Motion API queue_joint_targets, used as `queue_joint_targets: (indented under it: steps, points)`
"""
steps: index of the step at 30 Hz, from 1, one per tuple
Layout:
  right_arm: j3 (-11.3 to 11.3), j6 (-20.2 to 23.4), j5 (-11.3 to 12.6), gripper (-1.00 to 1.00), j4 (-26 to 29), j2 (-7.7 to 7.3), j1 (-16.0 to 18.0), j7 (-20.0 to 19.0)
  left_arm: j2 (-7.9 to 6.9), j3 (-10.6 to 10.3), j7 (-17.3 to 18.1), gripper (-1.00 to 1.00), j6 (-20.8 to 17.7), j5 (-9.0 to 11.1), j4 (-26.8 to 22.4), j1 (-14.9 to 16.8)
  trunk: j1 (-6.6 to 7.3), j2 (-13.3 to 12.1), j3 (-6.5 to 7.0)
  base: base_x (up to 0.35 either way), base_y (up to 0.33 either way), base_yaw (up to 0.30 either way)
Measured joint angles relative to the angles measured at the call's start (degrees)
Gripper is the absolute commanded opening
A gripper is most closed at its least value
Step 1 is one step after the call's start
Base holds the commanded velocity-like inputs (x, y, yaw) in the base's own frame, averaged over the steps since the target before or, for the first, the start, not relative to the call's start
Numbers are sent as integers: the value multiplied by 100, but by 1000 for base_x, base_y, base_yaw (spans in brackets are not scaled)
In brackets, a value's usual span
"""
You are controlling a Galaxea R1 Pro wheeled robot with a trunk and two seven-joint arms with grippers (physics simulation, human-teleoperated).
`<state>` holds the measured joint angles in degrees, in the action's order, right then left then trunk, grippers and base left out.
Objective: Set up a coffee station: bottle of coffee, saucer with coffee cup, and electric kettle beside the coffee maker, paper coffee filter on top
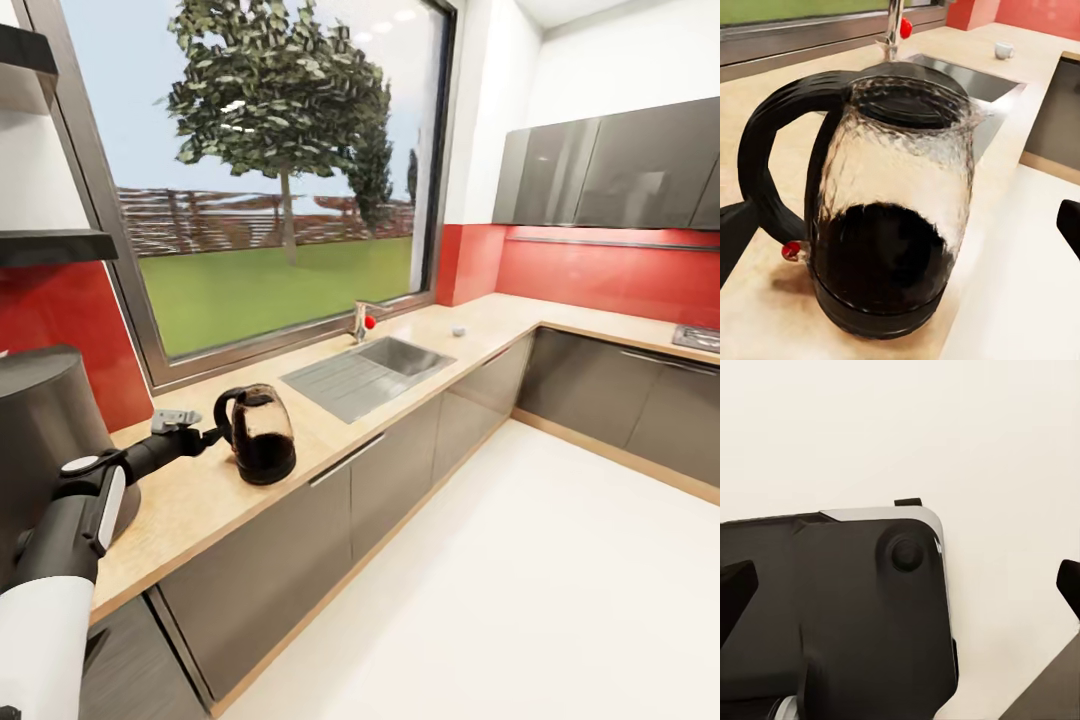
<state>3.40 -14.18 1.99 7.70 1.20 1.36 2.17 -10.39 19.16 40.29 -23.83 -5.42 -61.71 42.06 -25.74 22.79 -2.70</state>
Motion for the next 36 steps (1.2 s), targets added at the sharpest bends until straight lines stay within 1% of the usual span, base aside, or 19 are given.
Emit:
queue_joint_targets:
  steps: [6, 11, 16, 24, 32, 36]
  points:
    - [1, 0, 0, 100, -1, 0, 0, 1, 11, 1, 0, 100, 10, 1, 3, -3, -1, 0, 0, 17, 21, 0]
    - [-1, 0, 0, 100, -2, 0, 0, -1, 12, 0, 0, 100, 9, 6, 3, -4, 0, 0, 0, 83, 119, 0]
    - [-1, 0, 0, 100, -2, 0, 0, 1, 40, 1, -8, 100, 20, 8, 4, -4, -1, 0, 0, 28, 19, 0]
    - [-2, 0, 0, 100, -2, 0, 0, 0, 34, 2, -9, 100, 16, 6, 7, -4, 0, 0, 0, 163, 97, 0]
    - [-2, 0, -1, 100, -2, 0, 0, 0, 42, 2, -9, 100, 20, 8, 11, -12, -1, 0, 0, 24, 9, 0]
    - [-2, 0, -7, 100, -2, 0, 0, 0, 42, 2, -9, 100, 20, 8, 14, -13, 1, 1, 0, 190, 0, 0]
